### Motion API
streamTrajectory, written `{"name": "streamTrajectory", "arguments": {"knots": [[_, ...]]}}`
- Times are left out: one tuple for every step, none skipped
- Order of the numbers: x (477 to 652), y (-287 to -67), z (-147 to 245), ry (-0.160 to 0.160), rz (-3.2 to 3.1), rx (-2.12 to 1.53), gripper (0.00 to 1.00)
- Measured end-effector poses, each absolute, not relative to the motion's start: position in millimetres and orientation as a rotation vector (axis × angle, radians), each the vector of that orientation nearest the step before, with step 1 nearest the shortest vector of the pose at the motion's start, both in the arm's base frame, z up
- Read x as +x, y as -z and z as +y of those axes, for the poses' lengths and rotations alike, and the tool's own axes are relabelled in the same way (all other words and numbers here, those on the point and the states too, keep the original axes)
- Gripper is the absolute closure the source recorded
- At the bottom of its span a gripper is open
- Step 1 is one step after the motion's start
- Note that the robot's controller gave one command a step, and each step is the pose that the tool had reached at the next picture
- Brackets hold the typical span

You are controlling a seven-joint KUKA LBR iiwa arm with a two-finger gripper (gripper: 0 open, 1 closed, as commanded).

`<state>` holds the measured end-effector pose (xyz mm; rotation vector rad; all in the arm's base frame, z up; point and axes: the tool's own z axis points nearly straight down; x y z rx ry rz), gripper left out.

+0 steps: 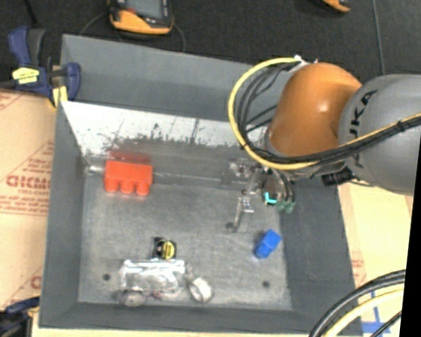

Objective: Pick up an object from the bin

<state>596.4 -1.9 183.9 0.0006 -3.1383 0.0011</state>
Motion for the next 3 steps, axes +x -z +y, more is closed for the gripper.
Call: {"name": "streamTrajectory", "arguments": {"knots": [[565.2,-130.8,-88.3,-0.005,-3.137,-0.106,0.0],[546.1,-78.9,-133.5,-0.004,-3.134,0.211,0.0],[548.1,-80.9,-132.1,-0.003,-3.139,0.213,1.0]]}}
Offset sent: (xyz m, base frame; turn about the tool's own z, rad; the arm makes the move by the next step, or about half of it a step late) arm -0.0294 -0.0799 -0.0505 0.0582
